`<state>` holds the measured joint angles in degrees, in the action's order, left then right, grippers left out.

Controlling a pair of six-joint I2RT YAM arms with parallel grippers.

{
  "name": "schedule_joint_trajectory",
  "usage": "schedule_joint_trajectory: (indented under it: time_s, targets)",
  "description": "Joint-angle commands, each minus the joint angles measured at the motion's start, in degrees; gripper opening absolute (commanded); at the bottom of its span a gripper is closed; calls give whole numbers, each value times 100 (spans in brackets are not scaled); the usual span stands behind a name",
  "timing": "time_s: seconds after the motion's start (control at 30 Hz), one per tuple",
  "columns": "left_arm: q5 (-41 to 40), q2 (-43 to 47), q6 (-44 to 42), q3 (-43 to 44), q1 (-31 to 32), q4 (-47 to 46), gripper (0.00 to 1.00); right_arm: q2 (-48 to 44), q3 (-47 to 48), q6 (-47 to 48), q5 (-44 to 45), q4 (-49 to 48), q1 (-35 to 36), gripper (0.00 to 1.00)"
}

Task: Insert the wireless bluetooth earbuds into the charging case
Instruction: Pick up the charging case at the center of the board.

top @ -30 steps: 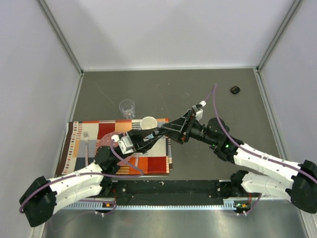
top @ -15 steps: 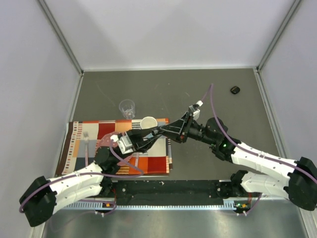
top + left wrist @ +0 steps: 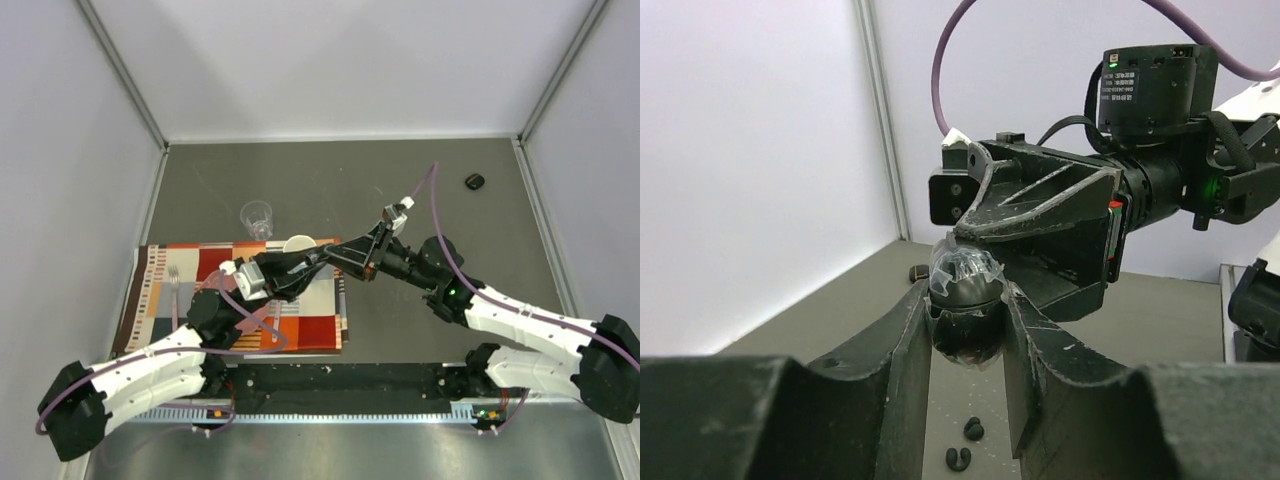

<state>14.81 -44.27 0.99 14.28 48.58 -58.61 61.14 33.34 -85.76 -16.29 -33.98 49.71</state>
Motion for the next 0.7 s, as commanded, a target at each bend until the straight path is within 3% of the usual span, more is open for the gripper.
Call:
schedule_joint_trajectory:
  time_s: [0.0, 0.37, 0.67]
  targets:
    - [154, -20, 296, 145, 64, 684, 38, -164, 23, 296, -217, -461, 161, 0]
    - [5, 24, 322, 101, 73, 623, 43, -261, -65, 323, -84, -355, 161, 0]
    - [57, 33, 437, -92, 64, -18, 39, -235, -152, 165, 3, -381, 161, 0]
